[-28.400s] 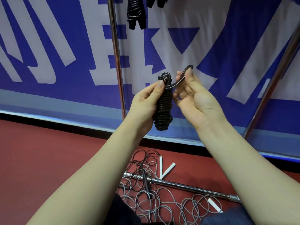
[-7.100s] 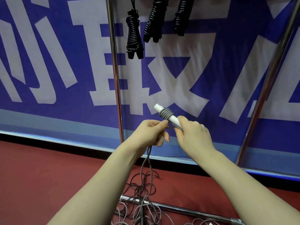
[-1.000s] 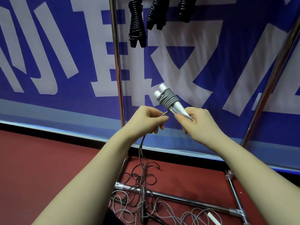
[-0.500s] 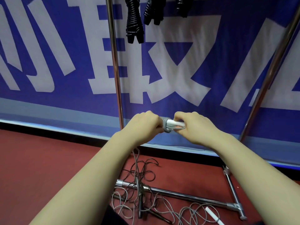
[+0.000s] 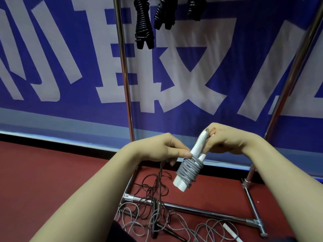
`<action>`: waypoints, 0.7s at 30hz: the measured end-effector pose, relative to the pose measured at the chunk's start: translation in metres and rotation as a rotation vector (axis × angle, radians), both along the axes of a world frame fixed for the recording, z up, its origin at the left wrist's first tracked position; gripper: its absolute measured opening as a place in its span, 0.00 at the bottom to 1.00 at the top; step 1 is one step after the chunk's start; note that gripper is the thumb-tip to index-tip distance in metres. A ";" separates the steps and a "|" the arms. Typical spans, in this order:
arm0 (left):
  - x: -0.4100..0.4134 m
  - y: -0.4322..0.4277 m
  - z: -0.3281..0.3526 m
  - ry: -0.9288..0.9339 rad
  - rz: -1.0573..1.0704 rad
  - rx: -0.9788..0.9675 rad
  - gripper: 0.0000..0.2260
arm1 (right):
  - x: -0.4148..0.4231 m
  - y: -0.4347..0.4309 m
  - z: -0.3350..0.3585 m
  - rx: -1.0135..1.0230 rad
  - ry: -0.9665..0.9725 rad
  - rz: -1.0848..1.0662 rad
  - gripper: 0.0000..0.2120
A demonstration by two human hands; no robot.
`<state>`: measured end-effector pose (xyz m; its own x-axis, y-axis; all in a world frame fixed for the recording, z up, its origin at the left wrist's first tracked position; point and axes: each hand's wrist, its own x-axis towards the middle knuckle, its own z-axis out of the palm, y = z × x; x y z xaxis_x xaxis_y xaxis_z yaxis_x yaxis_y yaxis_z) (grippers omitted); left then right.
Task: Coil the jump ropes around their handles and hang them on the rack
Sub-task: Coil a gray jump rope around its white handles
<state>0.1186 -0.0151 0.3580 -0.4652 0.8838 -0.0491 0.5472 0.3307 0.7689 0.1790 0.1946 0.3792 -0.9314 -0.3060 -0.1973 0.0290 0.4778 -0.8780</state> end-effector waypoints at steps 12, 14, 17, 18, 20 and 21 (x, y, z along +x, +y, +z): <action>-0.007 -0.006 0.005 -0.228 0.280 0.292 0.06 | -0.013 -0.010 -0.009 -0.417 0.160 -0.387 0.17; -0.012 -0.001 0.000 -0.245 0.478 0.420 0.06 | -0.015 -0.022 -0.010 -0.453 0.209 -0.480 0.23; -0.015 0.011 -0.005 -0.287 0.714 0.625 0.08 | -0.013 -0.047 -0.011 -0.363 0.272 -0.407 0.34; -0.013 0.015 -0.005 -0.310 0.754 0.690 0.08 | -0.013 -0.054 -0.012 -0.212 0.327 -0.395 0.37; -0.008 0.020 -0.004 -0.344 0.788 0.772 0.06 | -0.014 -0.066 -0.021 0.170 0.446 -0.392 0.43; -0.004 0.023 -0.003 -0.349 0.791 0.792 0.06 | -0.015 -0.069 -0.026 0.300 0.499 -0.410 0.45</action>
